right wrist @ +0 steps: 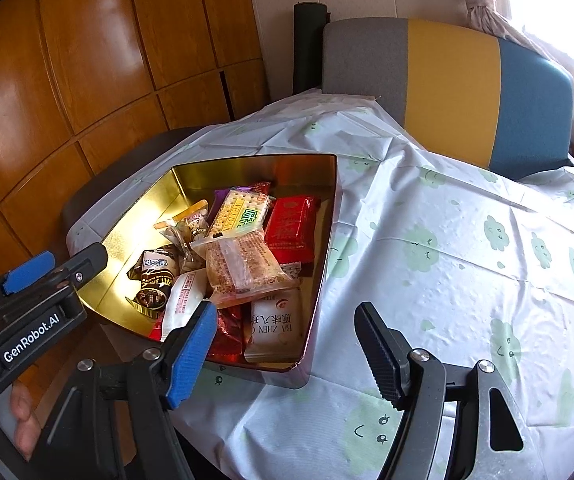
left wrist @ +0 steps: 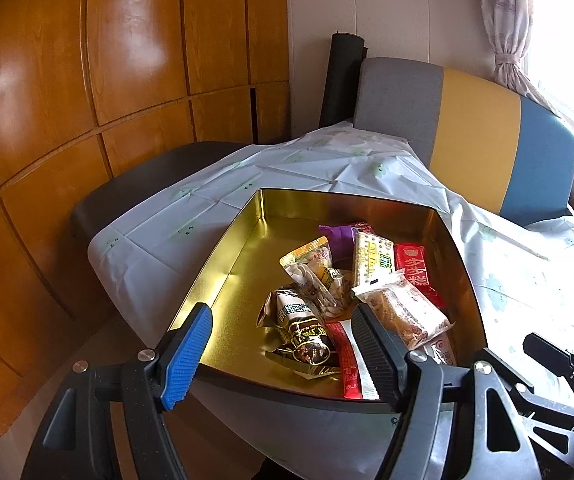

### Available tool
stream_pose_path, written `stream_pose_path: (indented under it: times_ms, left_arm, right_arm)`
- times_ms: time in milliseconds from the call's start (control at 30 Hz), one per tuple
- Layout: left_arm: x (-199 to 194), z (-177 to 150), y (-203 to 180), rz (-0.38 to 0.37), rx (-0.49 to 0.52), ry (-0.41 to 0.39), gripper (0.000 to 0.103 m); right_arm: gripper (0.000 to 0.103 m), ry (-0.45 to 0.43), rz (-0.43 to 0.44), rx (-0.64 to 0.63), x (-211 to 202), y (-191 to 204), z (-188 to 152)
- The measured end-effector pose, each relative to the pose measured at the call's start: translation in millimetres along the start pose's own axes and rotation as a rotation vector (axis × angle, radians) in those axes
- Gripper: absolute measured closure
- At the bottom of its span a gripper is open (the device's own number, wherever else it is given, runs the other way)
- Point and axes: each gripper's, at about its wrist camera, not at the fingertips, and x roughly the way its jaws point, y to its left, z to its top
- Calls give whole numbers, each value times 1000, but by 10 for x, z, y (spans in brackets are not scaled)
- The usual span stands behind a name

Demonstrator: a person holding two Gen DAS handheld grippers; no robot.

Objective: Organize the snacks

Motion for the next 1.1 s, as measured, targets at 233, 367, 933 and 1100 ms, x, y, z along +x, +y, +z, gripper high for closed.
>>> stream_pose_path:
  times_ms: [233,367,933,1100]
  left_arm:
    - [-31,-6,-9,3,5,-10,30]
    - [-38,-4,-6,7,5,-11,30]
    - [-41,5,25,11,4,-11,30]
    - [-65,-1,-3,15,31,-38,37]
  right_arm:
    - [30,2,0,0,1,-3,-6]
    - [30,2,0,-2,-2,0,-8]
    - [29,3,-5,-6,3,17,-22]
    - [29,3,-6,-6,4,6,-29]
